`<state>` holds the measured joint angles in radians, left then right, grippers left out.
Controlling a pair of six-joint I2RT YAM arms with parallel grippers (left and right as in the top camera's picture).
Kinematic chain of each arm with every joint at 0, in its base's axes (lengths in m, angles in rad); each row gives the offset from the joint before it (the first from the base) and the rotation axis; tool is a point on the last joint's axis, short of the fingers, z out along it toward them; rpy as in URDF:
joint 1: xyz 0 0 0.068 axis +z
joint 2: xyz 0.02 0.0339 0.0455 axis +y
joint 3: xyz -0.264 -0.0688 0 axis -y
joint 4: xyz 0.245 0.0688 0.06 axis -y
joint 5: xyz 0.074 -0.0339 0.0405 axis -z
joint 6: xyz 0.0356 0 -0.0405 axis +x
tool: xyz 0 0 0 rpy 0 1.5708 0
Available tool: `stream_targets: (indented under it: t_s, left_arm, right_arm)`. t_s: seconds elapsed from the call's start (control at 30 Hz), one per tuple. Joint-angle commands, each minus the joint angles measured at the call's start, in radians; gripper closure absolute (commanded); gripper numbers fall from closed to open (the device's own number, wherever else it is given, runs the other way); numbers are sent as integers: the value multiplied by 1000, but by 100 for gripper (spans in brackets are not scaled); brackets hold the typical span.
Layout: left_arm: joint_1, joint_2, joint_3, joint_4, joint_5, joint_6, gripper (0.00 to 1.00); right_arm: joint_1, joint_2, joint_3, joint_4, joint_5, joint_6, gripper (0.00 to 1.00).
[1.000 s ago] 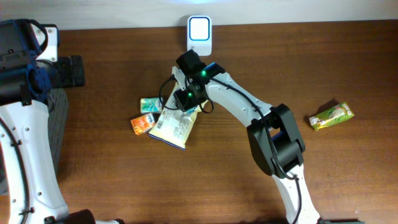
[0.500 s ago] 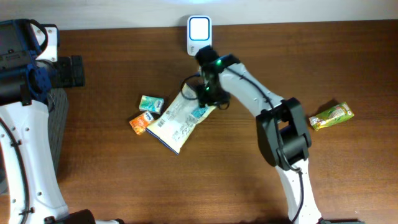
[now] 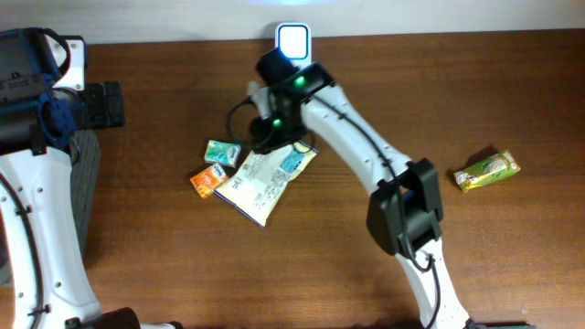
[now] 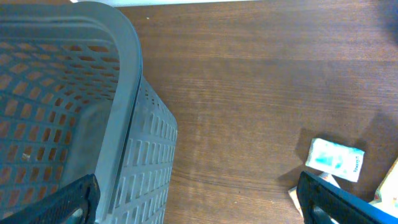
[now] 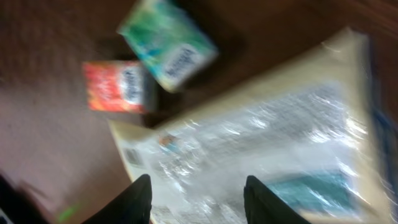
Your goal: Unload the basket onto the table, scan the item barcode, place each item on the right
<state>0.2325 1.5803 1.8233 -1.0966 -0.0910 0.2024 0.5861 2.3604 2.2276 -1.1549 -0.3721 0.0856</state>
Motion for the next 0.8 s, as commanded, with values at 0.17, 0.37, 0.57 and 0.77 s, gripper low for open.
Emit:
stream_targets:
  t_s: [0.17, 0.37, 0.57, 0.77]
  left_arm:
    - [6, 0, -2, 2, -7, 16, 1]
    - [6, 0, -2, 3, -7, 16, 1]
    - [6, 0, -2, 3, -7, 16, 1]
    - [6, 0, -2, 3, -7, 16, 1]
  right_arm:
    - [69, 3, -174, 255, 134, -132, 52]
    - [61, 3, -230, 291, 189, -134, 52]
    - [12, 3, -229, 184, 306, -74, 52]
    - [-103, 2, -157, 26, 293, -56, 52]
